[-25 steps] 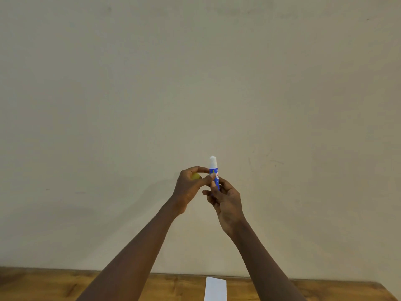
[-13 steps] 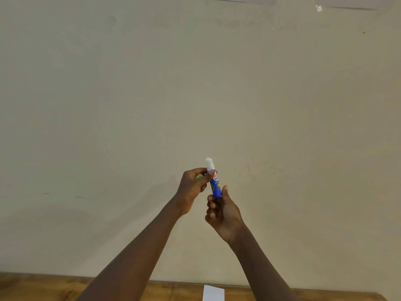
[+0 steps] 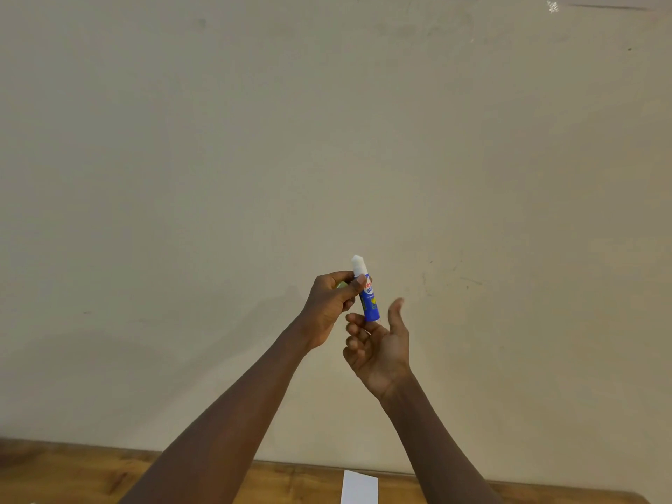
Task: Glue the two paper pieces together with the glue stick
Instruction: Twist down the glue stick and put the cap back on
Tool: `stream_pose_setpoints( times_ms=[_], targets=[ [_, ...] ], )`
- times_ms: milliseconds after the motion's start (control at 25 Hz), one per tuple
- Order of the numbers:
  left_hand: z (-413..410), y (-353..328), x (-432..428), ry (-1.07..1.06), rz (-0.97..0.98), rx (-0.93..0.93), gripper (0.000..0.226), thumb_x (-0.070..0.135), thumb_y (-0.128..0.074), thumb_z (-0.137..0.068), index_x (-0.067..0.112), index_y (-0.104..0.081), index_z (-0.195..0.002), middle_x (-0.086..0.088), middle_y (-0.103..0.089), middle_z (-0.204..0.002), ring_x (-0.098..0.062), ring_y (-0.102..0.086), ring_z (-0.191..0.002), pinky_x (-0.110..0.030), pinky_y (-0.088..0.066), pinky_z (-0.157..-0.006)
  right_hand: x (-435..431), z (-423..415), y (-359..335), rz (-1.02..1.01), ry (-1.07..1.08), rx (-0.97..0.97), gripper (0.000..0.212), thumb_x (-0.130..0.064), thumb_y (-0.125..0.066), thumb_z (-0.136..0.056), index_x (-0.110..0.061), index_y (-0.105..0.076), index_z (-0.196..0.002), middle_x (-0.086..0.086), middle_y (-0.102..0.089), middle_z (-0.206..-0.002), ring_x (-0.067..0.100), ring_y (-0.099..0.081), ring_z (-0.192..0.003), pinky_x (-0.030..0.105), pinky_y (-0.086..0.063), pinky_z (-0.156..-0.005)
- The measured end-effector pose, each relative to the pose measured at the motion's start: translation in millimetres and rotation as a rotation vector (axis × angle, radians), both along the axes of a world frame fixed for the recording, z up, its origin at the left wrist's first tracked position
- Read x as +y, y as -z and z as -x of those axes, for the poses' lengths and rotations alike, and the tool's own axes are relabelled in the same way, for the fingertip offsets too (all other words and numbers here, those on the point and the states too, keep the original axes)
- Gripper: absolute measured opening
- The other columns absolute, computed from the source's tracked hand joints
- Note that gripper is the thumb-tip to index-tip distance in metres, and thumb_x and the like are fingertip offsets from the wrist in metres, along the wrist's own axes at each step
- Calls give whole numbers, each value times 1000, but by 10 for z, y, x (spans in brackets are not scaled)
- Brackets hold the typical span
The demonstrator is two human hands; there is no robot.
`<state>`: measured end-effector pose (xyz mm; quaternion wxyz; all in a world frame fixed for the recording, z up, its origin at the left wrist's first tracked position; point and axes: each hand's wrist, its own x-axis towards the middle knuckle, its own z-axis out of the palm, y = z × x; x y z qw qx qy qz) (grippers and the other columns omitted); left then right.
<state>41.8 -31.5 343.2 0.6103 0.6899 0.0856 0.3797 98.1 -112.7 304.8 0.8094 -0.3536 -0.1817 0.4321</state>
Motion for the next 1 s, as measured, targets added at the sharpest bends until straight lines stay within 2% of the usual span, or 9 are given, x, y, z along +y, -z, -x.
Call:
stream_pose_setpoints(
  times_ms=[80,160,360,480,520,600,840,920,1000],
  targets=[
    [7,-7,-5,16,-4,3,20,20,-53,-87,6,-63,-94,-2,-39,-63,-11,-30,-56,-18,-34,-55,-15,-36,-33,17,-28,11,58,-57,-35,-85,-7,-52,-60,-3,-42,-35,6,-32,-25,14,-29,-28],
    [8,-16,1,23,-2,-5,19,21,-52,-88,7,-63,-94,-5,-38,-66,-11,-29,-56,-18,-34,-56,18,-33,-38,-28,-31,9,47,-46,-38,-89,-8,-49,-63,-5,-39,-34,6,-30,-25,14,-29,-29],
    [-21,-57,15,26,-17,-5,17,20,-51,-88,10,-63,-93,-14,-47,-84,-9,-31,-53,-18,-37,-57,28,-36,24,-159,130,-72,27,-23,-47,-89,-1,-60,-96,1,-69,-57,8,-63,-50,16,-54,-50],
    [-13,-45,57,36,23,4,18,22,-52,-88,9,-63,-94,-12,-46,-85,-10,-30,-55,-15,-37,-54,-57,-95,-13,-50,58,-37,56,-49,-41,-86,1,-64,-83,4,-67,-53,8,-57,-40,14,-50,-42],
    [-15,-34,63,42,28,12,20,22,-52,-88,8,-63,-95,-12,-45,-84,-10,-31,-56,-13,-38,-52,-76,-103,-38,-12,45,-23,56,-50,-41,-86,1,-64,-78,3,-62,-47,7,-52,-35,12,-46,-38],
    [-36,-14,48,54,28,27,23,23,-51,-88,7,-63,-99,-10,-44,-80,-10,-31,-56,-11,-39,-51,-80,-90,-62,-6,88,-1,39,-35,-47,-88,1,-59,-77,3,-58,-42,7,-48,-31,11,-43,-35],
    [-74,-3,-32,61,35,36,25,23,-49,-89,7,-61,-103,-6,-45,-74,-10,-31,-57,-14,-38,-54,-109,-65,14,-290,238,38,8,0,-53,-82,-1,-59,-78,17,-62,-85,16,-70,-60,19,-58,-56],
    [-81,7,-16,40,53,34,26,24,-50,-88,6,-62,-103,-10,-44,-79,-10,-32,-57,-14,-39,-53,-140,-65,-6,-271,193,50,8,-5,-54,-84,0,-59,-80,17,-63,-86,18,-71,-61,20,-57,-55],
    [-90,-4,-21,59,67,13,18,23,-52,-88,12,-66,-92,-12,-44,-87,-9,-31,-55,-14,-37,-53,-165,-77,-47,-95,109,45,31,-27,-48,-89,2,-59,-84,14,-64,-74,14,-67,-49,18,-54,-46]
  ],
)
